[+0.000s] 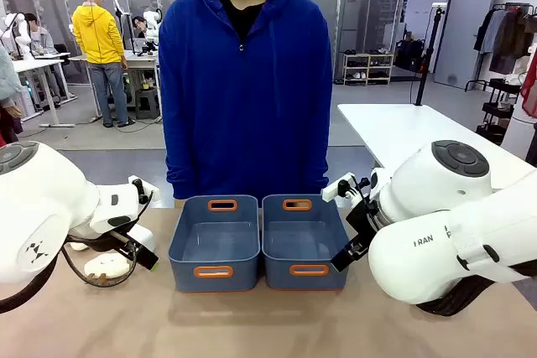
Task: Sort the digital clocks into the basket.
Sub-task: Pick up the Digital clock from the table and place it into the empty Plastic storage basket.
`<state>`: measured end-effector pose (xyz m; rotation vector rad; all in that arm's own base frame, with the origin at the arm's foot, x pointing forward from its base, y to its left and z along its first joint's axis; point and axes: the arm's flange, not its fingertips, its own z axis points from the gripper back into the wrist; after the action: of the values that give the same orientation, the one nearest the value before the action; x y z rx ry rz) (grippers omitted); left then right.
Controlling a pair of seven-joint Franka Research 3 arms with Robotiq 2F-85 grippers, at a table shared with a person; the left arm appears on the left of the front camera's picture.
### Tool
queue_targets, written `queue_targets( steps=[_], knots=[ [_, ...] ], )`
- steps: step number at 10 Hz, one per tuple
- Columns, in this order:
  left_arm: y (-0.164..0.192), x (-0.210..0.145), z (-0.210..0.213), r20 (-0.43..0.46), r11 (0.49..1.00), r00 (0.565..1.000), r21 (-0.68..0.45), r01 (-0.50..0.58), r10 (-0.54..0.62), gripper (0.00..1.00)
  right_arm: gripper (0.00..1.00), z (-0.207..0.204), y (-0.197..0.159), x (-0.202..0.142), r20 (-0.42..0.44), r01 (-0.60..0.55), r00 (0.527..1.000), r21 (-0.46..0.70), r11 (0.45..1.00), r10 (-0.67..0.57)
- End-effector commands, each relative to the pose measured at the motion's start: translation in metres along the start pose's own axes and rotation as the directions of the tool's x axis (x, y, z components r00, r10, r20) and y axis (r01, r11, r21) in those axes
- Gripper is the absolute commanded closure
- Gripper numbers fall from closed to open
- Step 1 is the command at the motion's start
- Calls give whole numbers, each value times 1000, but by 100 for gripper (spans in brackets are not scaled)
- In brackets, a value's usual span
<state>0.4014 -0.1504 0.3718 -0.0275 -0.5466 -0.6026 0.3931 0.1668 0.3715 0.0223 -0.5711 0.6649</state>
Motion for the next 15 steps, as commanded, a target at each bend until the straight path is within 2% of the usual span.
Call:
queue_targets(
  steps=[1, 10, 11, 12, 13, 15],
  knots=[
    [0, 0, 0, 0, 1000, 1000, 0, 0, 0, 0, 0, 0, 0, 0, 0, 0, 1000, 0, 1000, 0],
    [0, 0, 0, 0, 1000, 1000, 0, 1, -1, 0, 0, 0, 0, 0, 0, -2, 1000, 0, 1000, 2],
    [8, 14, 20, 16, 999, 1000, -44, 28, -27, 0, 0, 13, -11, 16, 9, -11, 1000, -31, 999, 12],
    [23, 24, 35, -8, 998, 1000, -56, 13, -13, 0, 0, 26, -15, 30, -9, -23, 1000, -3, 1000, 23],
    [31, 27, 49, -15, 990, 1000, -138, 18, -20, 0, 0, 40, -17, 38, -43, -39, 998, 9, 999, 39],
    [55, 22, 76, -4, 944, 1000, -330, -10, 9, 0, 0, 58, -31, 43, -50, 30, 998, 153, 988, -23]
  ],
)
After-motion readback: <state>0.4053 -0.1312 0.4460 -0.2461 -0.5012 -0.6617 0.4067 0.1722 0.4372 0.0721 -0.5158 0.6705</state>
